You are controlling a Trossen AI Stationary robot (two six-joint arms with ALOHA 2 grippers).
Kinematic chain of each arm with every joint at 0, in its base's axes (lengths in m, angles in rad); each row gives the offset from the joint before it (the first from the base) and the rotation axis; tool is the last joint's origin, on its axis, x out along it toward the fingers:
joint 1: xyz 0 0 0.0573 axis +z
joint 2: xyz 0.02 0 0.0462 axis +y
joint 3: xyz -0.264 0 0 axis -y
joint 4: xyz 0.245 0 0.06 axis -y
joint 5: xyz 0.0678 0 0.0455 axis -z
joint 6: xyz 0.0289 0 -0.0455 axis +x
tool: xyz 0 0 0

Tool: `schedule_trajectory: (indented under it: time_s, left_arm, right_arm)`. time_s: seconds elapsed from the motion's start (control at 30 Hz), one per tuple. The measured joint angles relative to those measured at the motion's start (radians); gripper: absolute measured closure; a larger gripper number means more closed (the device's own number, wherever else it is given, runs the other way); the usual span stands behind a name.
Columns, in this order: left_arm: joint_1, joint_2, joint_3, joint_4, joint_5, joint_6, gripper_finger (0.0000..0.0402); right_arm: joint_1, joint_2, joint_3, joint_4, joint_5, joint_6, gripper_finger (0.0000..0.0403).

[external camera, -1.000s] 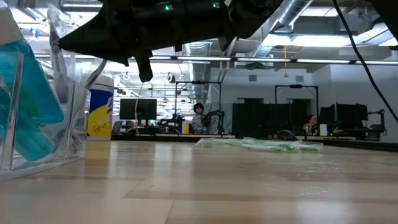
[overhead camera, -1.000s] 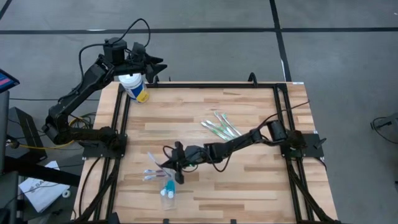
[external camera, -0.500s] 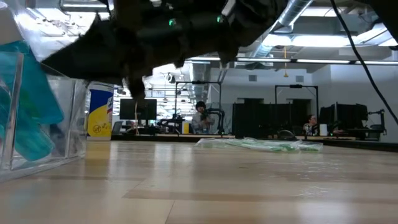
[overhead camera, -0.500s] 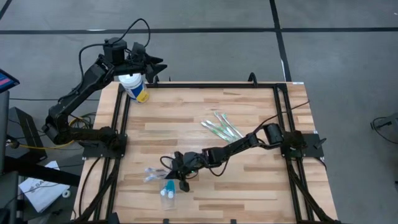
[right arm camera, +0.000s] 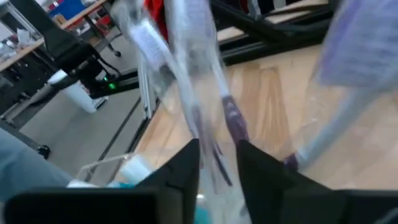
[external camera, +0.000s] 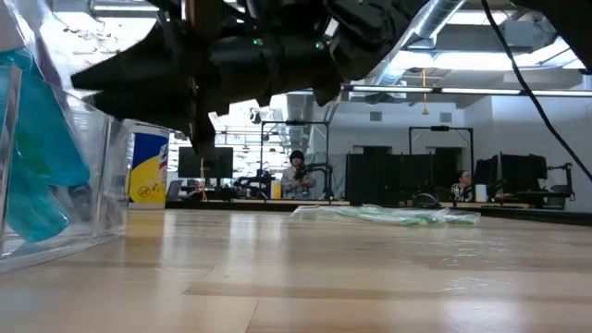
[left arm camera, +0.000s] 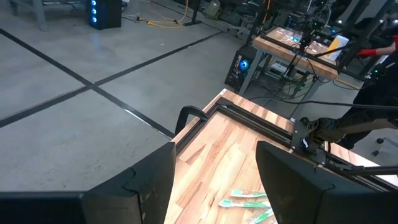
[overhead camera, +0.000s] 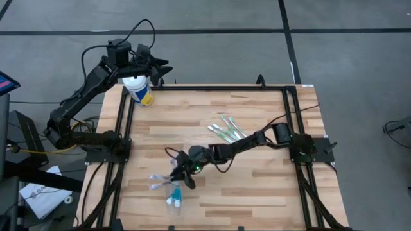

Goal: Pick & Place toothbrushing station
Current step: Put the purple toothbrush into the transparent organizer, then put the green toothbrush into the transparent organizer

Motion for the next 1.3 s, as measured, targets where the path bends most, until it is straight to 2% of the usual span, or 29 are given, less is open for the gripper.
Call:
schedule_trajectory:
  time_s: [0.23, 0.3, 0.5, 0.7, 0.8, 0.97, 1.1, 1.3]
  left_arm:
    - [0.0, 0.0, 0.0, 0.0, 0.0, 0.002, 0.0183]
    - [0.0, 0.0, 0.0, -0.001, 0.0, 0.002, 0.0183]
    - [0.0, 0.0, 0.0, 0.0, 0.0, 0.003, 0.0183]
    - [0.0, 0.0, 0.0, -0.002, 0.008, 0.036, 0.0183]
    - [-0.015, 0.005, 0.0, -0.012, 0.072, 0.055, 0.0183]
    - [-0.099, 0.047, 0.0, -0.062, 0.103, 0.046, 0.0183]
    - [-0.206, 0.117, 0.0, -0.063, 0.053, 0.066, 0.0183]
    - [-0.333, 0.266, 0.0, -0.066, -0.047, 0.224, 0.0183]
  right_arm:
    - [-0.006, -0.037, 0.002, -0.001, -0.008, 0.005, 0.022]
    - [-0.008, -0.049, 0.0, -0.005, -0.042, 0.018, 0.0199]
    - [-0.007, -0.103, 0.003, 0.012, -0.099, 0.026, 0.0159]
    - [-0.013, -0.209, 0.006, -0.003, -0.109, 0.021, 0.0161]
    - [-0.033, -0.297, 0.007, 0.005, -0.101, 0.018, 0.0167]
    - [-0.092, -0.45, 0.007, -0.006, -0.023, 0.018, 0.0178]
    - [-0.145, -0.57, 0.008, -0.052, 0.039, 0.018, 0.0188]
    - [-0.203, -0.71, 0.008, -0.204, 0.1, 0.015, 0.0201]
